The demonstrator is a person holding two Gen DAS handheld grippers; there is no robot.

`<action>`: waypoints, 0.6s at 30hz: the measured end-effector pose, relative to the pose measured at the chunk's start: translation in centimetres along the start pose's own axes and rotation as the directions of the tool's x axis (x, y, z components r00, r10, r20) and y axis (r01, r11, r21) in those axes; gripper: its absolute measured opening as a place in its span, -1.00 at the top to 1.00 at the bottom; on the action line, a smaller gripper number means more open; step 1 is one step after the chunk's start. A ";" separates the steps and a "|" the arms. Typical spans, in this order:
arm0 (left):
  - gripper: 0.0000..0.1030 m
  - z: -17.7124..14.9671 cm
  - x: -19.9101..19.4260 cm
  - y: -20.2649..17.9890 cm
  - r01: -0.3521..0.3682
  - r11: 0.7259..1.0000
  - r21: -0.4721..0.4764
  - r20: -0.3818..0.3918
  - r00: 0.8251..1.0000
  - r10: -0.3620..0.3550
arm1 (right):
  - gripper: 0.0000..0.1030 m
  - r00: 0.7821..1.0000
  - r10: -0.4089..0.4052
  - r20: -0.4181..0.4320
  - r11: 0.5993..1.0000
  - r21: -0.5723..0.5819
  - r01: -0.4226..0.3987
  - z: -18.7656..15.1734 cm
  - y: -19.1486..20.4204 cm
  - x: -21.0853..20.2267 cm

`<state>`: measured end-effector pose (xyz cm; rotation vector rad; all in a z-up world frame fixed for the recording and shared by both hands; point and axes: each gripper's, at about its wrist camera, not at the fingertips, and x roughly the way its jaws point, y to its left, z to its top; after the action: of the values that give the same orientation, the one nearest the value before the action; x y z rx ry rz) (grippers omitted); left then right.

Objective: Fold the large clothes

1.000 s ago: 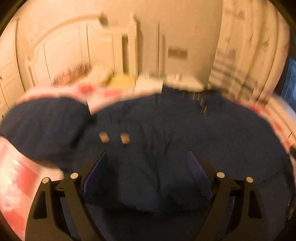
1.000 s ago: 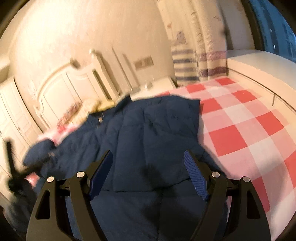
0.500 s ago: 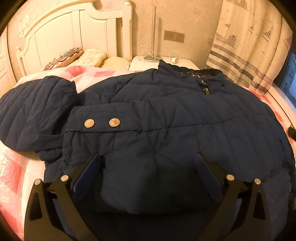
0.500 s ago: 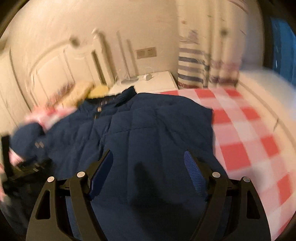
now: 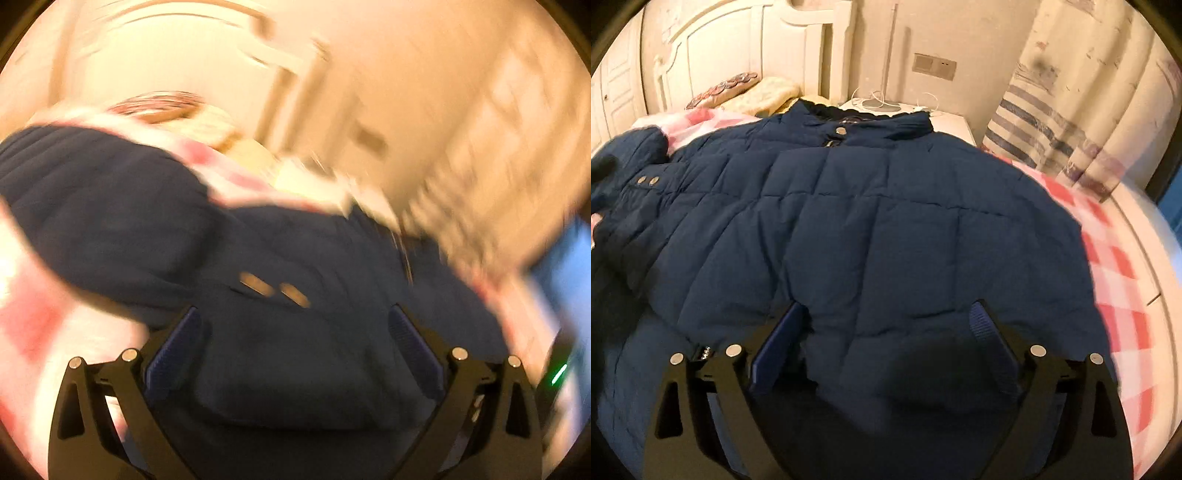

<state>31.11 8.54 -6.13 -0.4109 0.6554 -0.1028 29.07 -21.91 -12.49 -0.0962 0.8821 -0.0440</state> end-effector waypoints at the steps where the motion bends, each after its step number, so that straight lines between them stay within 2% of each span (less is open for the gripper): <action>1: -0.95 1.2 -0.9 1.8 -0.015 0.998 -0.060 0.021 1.000 0.017 | -0.71 1.000 0.017 -0.002 1.000 0.018 -0.017 0.0 -0.4 0.0; 3: -0.95 3.8 -3.0 7.1 -0.056 0.977 -0.207 0.058 0.996 0.069 | -0.71 0.999 0.033 -0.002 0.999 0.028 -0.033 -0.1 -0.7 0.2; 5: -0.93 6.0 -4.9 13.8 -0.095 0.923 -0.373 0.075 0.988 0.132 | -0.72 1.000 0.022 0.001 1.000 0.020 -0.022 -0.2 -0.5 0.0; 6: -0.93 6.6 -5.4 16.0 -0.102 0.899 -0.426 0.075 0.986 0.147 | -0.72 1.000 0.013 0.004 1.000 0.012 -0.013 -0.2 -0.3 0.0; 7: -0.92 7.1 -6.1 19.2 -0.094 0.860 -0.502 0.086 0.984 0.157 | -0.72 1.000 0.006 0.006 1.000 0.007 -0.006 -0.2 -0.2 0.0; 8: -0.92 7.6 -6.4 21.5 -0.077 0.833 -0.548 0.098 0.983 0.156 | -0.72 1.000 0.004 0.007 1.000 0.006 -0.004 -0.1 -0.2 0.0; 10: -0.91 8.9 -6.3 24.9 -0.035 0.802 -0.596 0.121 0.984 0.133 | -0.72 1.000 0.009 0.007 1.000 0.009 -0.009 0.0 -0.2 0.0; 13: -0.90 11.4 -5.2 27.9 -0.011 0.776 -0.630 0.132 0.984 0.121 | -0.72 1.000 0.011 0.009 1.000 0.010 -0.011 -0.1 0.2 -0.4; 14: -0.70 12.1 -4.7 28.5 -0.014 0.770 -0.638 0.127 0.984 0.124 | -0.72 1.000 0.012 0.010 1.000 0.010 -0.012 -0.1 0.1 -0.4; 15: -0.01 12.8 -4.3 28.8 -0.013 0.764 -0.645 0.124 0.985 0.121 | -0.72 1.000 0.015 0.013 1.000 0.011 -0.016 -0.1 0.1 -0.4; 17: 0.90 13.6 -3.2 29.4 0.033 0.743 -0.669 0.106 0.993 0.051 | -0.72 0.999 0.028 0.018 0.999 0.018 -0.029 -0.1 0.0 -0.5; 18: 0.89 13.8 -3.3 28.9 0.036 0.745 -0.666 0.111 0.992 0.052 | -0.72 0.999 0.043 0.025 0.999 0.027 -0.044 -0.1 -0.3 -0.7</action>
<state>35.89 40.35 -5.99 -1.1086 0.5549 0.1789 28.58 -22.12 -12.01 -0.0515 0.8591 -0.0141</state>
